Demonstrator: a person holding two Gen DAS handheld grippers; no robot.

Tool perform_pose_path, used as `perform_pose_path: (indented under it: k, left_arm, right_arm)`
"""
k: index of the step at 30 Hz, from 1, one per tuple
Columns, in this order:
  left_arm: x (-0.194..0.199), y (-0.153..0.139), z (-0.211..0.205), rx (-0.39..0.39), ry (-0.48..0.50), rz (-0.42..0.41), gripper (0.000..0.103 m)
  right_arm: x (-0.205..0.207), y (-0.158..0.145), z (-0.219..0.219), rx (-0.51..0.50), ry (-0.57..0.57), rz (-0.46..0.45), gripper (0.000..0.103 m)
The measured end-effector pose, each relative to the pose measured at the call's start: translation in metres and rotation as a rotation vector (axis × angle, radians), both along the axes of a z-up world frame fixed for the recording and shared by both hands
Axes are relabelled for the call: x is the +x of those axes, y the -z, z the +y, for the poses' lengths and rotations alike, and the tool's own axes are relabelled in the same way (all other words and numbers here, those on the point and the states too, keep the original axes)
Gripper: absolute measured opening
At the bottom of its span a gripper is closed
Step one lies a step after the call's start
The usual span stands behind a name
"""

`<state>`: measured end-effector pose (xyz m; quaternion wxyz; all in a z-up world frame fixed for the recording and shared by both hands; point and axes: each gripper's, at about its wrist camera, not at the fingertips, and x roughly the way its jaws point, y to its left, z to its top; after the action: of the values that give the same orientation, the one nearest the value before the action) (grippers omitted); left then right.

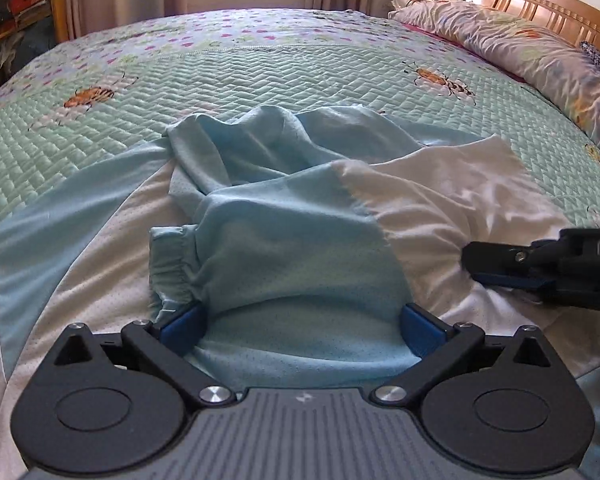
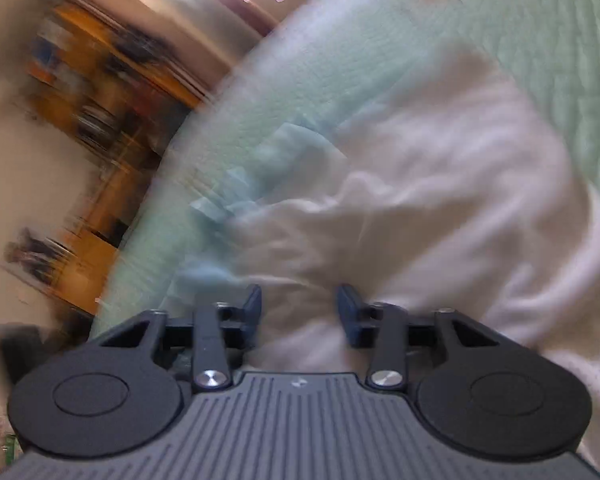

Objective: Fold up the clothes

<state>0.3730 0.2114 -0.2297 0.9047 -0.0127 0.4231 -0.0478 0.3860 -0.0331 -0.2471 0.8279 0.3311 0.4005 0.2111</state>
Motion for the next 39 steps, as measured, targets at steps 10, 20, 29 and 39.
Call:
perform_pose_path:
  k: [10,20,29,39]
  left_arm:
    - [-0.002,0.001,0.001,0.0,0.014,-0.01,0.102]
    - [-0.003,0.002,0.001,0.004,0.007,-0.015,0.102]
    - [-0.003,0.002,0.0,0.008,0.003,-0.018,0.102]
    - [0.002,-0.004,-0.001,0.022,-0.002,0.028,0.102]
  right_arm:
    - [0.044,-0.035,0.037,0.003,-0.095,-0.034,0.025]
    - [0.026,-0.034,0.021,0.022,-0.015,-0.041,0.026]
    - [-0.034,-0.013,-0.009,-0.051,0.038,-0.021,0.043]
    - [-0.085,-0.026,-0.036,0.103,0.015,-0.045,0.044]
